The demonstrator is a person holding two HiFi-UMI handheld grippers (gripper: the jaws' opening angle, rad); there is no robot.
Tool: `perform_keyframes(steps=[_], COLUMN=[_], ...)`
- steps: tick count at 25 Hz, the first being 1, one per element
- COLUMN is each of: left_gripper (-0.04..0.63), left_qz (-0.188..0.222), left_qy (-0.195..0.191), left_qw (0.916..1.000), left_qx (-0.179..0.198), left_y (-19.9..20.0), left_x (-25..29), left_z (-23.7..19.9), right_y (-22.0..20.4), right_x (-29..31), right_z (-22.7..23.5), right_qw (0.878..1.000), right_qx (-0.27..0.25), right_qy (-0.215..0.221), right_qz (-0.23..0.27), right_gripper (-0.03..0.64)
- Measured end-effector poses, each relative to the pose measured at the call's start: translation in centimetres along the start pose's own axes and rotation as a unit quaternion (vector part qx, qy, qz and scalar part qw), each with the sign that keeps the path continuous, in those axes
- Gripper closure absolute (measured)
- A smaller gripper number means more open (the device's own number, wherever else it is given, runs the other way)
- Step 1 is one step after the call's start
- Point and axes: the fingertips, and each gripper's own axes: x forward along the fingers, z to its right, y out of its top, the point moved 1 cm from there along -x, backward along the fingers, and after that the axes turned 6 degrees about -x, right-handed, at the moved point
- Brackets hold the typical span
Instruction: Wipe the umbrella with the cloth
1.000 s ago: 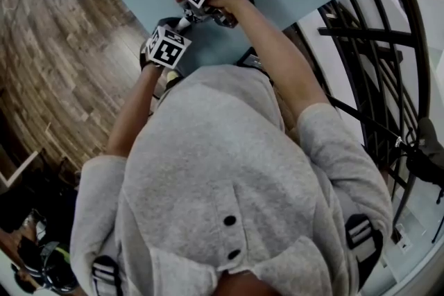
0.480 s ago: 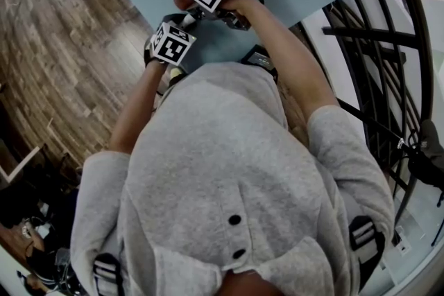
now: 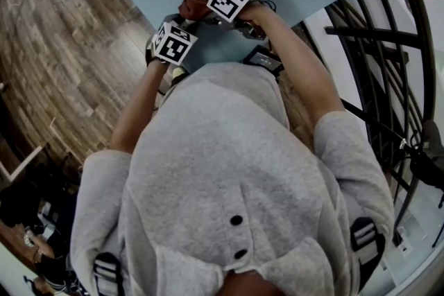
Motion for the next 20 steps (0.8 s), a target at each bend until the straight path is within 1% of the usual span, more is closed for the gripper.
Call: perform_keyframes(steps=[5, 13, 16, 20], left_gripper=[0.439, 0.439, 0.439, 0.439], left_qz=[-0.001, -0.004, -0.004, -0.007], left_qy=[0.000, -0.002, -0.003, -0.004], left_qw=[1.0000, 1.0000, 1.0000, 1.0000], left_qx=[0.000, 0.001, 0.001, 0.003], left_y=[0.0, 0.0, 0.0, 0.0], left_x=[0.1, 0.1, 0.2, 0.0], left_z=[0.0, -0.1, -0.1, -0.1], right_y=[-1.5, -2.7, -3.6, -4.6], right_x=[-0.1, -0.6, -1.0, -2.1], right_z=[0.8, 2.2, 3.4, 5.7], right_qw=[1.000, 1.000, 0.999, 0.996], right_qx=[0.013, 0.017, 0.017, 0.034], right_qy=[0.002, -0.013, -0.034, -0.074], right_qz=[-0.005, -0.016, -0.026, -0.026], right_gripper=[0.546, 0.546, 0.546, 0.546])
